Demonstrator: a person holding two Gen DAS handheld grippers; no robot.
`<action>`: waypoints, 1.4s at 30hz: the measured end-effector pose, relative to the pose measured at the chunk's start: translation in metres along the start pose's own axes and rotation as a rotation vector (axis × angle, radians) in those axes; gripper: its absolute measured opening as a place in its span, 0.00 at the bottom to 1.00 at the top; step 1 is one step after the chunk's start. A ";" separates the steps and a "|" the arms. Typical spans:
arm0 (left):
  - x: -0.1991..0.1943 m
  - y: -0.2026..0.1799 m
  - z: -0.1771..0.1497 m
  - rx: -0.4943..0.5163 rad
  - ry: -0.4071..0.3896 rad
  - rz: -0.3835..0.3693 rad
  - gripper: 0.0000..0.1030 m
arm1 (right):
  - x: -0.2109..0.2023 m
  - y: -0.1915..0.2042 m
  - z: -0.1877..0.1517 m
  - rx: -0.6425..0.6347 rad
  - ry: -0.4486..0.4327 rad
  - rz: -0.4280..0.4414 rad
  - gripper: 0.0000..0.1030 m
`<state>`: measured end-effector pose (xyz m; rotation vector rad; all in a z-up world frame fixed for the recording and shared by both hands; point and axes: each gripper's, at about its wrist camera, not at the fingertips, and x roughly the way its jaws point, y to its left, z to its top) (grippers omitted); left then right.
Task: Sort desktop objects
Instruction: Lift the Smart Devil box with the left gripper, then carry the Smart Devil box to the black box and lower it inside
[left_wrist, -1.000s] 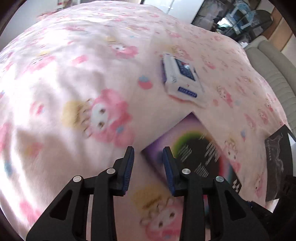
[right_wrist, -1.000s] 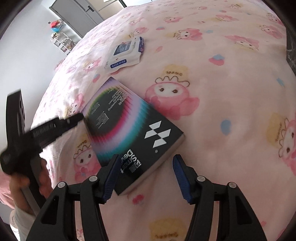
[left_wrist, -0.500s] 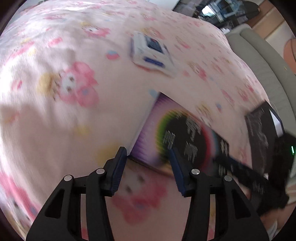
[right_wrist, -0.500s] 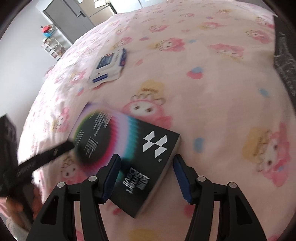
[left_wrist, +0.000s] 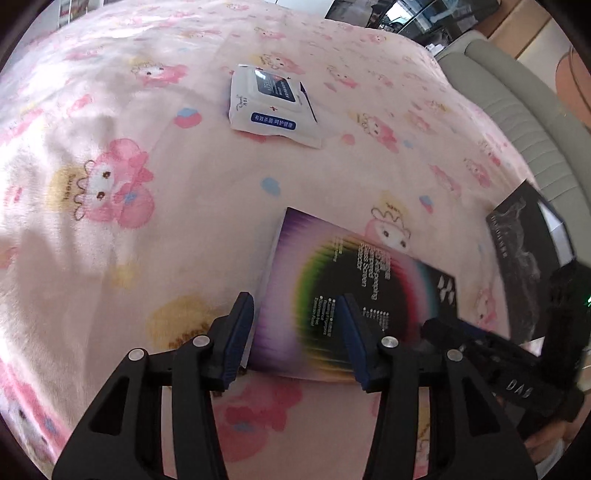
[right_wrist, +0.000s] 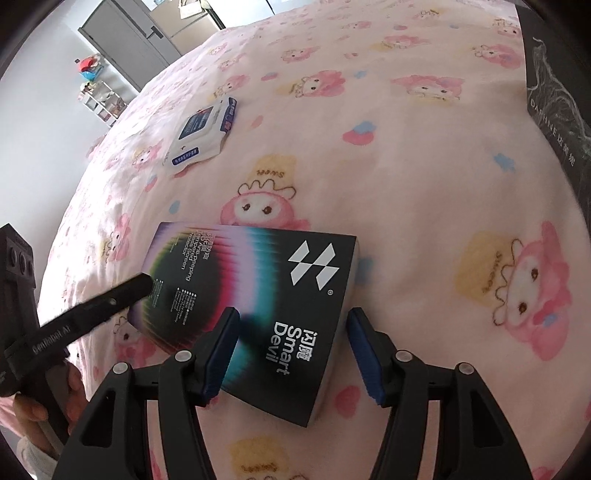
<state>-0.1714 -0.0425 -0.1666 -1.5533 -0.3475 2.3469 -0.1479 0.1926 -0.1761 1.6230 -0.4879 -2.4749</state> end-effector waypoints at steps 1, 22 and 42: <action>-0.002 -0.002 -0.004 -0.003 0.004 -0.002 0.46 | -0.002 -0.001 0.001 -0.002 -0.005 -0.006 0.56; 0.014 -0.012 -0.016 -0.064 0.044 -0.119 0.56 | -0.002 -0.023 -0.001 0.015 0.015 0.059 0.64; -0.056 -0.104 0.003 0.033 -0.044 -0.144 0.56 | -0.110 -0.038 0.019 0.041 -0.129 0.045 0.64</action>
